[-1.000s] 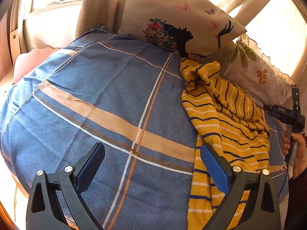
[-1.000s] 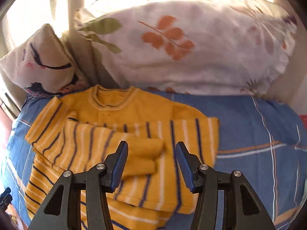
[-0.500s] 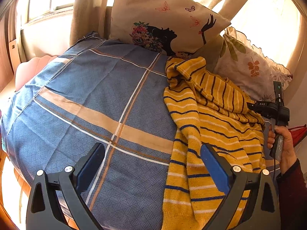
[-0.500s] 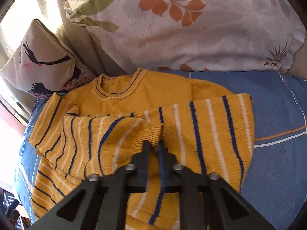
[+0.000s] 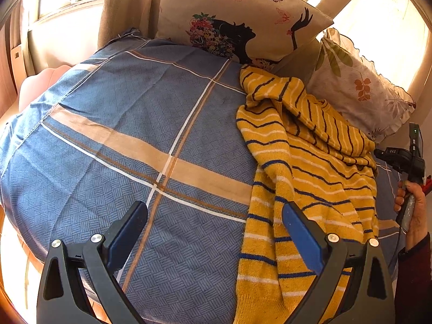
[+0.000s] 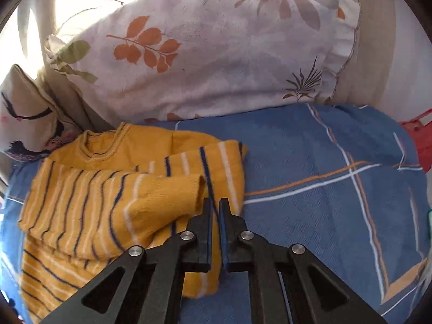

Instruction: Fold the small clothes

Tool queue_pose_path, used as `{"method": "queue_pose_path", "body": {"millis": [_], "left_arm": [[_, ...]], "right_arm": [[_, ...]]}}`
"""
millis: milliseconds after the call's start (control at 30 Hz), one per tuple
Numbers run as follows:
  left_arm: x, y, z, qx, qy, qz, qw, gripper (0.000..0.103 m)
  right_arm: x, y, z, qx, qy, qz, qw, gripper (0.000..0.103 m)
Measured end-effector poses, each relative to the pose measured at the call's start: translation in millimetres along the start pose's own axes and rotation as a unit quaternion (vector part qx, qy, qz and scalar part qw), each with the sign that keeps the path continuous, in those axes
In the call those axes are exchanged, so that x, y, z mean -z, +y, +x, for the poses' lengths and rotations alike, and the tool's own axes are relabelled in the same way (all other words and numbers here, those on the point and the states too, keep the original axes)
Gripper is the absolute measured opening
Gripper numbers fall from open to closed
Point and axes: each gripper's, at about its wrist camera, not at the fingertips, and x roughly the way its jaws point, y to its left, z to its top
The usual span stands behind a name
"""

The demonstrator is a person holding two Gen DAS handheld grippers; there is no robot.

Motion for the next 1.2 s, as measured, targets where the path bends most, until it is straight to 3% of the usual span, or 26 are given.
{"method": "queue_pose_path", "body": {"millis": [33,100,133,267,333,433,633,700,733,767,867,933,1000,1033,1067,1200], "left_arm": [[1,1,2,0.005,0.007,0.000,1.0000,0.099],[4,6,7,0.022,0.023,-0.008,0.9995,0.099],[6,8,11,0.035,0.033,-0.014,0.9987,0.099],[13,12,21,0.083,0.060,-0.033,0.9942,0.099],[16,8,18,0.091,0.055,-0.024,0.9940,0.098],[22,3,18,0.141,0.067,-0.032,0.9872,0.096],[34,-7,16,0.164,0.043,-0.031,0.9850,0.096],[36,-12,15,0.195,0.055,-0.035,0.9786,0.095],[38,-15,16,0.222,0.070,-0.036,0.9718,0.081],[40,-18,19,0.246,0.087,-0.035,0.9647,0.056],[43,-24,19,0.215,0.090,-0.012,0.9725,0.021],[40,-13,18,0.231,0.095,-0.039,0.9676,0.017],[35,-1,11,0.243,0.088,-0.064,0.9640,0.012],[34,4,5,0.244,0.080,-0.071,0.9639,0.009],[32,9,-2,0.245,0.071,-0.079,0.9636,0.002],[31,29,-44,0.250,0.025,-0.090,0.9637,0.002]], "right_arm": [[9,-3,-9,-0.022,0.000,0.009,1.000,0.020],[32,-9,-26,-0.076,0.010,0.027,0.997,0.053],[44,-15,-34,-0.105,0.016,0.036,0.994,0.056],[109,-24,-58,-0.182,0.056,0.056,0.980,0.056],[139,-28,-65,-0.196,0.063,0.066,0.976,0.056],[175,-28,-80,-0.195,0.040,0.070,0.977,0.056],[212,0,-95,-0.240,0.036,0.062,0.968,0.056],[219,10,-99,-0.250,0.036,0.059,0.966,0.058],[224,14,-100,-0.264,0.039,0.066,0.961,0.058],[230,17,-101,-0.277,0.040,0.072,0.957,0.058],[249,28,-112,-0.272,0.012,0.070,0.960,0.058],[254,36,-117,-0.250,0.002,0.055,0.967,0.055],[252,38,-117,-0.248,0.013,0.049,0.968,0.020],[250,36,-117,-0.254,0.017,0.053,0.966,0.015],[246,31,-119,-0.262,0.017,0.063,0.963,0.013],[242,12,-141,-0.307,0.000,0.101,0.946,0.011]]}}
